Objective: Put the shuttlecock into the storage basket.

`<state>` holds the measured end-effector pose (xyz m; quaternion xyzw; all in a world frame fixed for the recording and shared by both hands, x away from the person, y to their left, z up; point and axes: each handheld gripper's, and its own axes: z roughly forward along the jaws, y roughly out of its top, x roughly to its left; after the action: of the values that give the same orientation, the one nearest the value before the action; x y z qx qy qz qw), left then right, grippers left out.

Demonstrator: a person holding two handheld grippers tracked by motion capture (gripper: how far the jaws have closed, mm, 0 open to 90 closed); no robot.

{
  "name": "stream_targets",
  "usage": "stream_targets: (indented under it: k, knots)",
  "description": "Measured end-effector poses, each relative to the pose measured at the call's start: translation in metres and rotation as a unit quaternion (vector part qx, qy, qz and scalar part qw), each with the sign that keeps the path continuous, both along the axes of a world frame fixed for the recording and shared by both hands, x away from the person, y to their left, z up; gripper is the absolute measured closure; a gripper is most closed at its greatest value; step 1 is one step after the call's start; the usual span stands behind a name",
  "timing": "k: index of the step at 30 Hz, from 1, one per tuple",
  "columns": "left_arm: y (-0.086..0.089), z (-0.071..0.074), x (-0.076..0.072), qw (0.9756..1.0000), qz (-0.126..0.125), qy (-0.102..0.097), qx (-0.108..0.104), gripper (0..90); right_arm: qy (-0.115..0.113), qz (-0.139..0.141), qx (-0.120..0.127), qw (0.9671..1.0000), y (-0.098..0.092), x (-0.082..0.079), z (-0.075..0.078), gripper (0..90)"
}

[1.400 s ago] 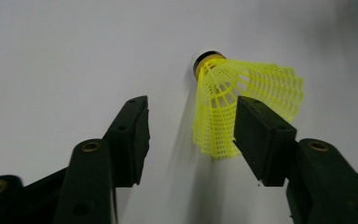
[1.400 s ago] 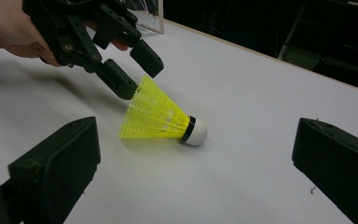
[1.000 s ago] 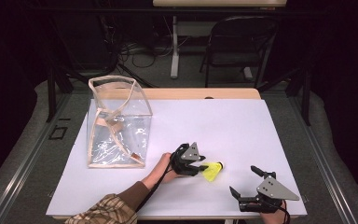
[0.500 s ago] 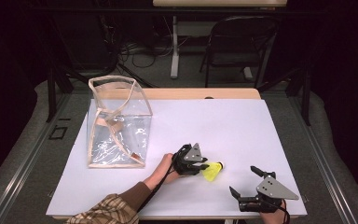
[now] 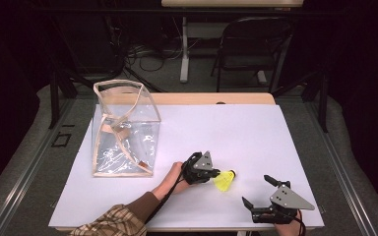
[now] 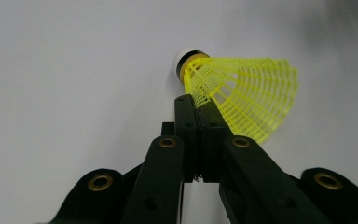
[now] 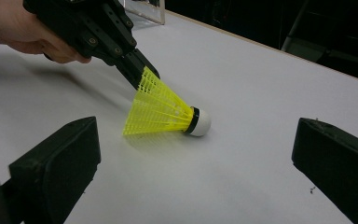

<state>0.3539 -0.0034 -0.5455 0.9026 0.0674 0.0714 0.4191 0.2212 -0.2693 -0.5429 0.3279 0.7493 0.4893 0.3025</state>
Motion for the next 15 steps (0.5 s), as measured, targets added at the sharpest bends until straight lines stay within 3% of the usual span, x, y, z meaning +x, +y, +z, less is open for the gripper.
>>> stream_targets:
  k: [15]
  knots:
    - [0.0025,0.0101,-0.0054,0.9998,-0.007,-0.009,-0.016,89.3,0.002,-0.001,0.001,1.0,-0.0002,-0.0002,0.0,0.6]
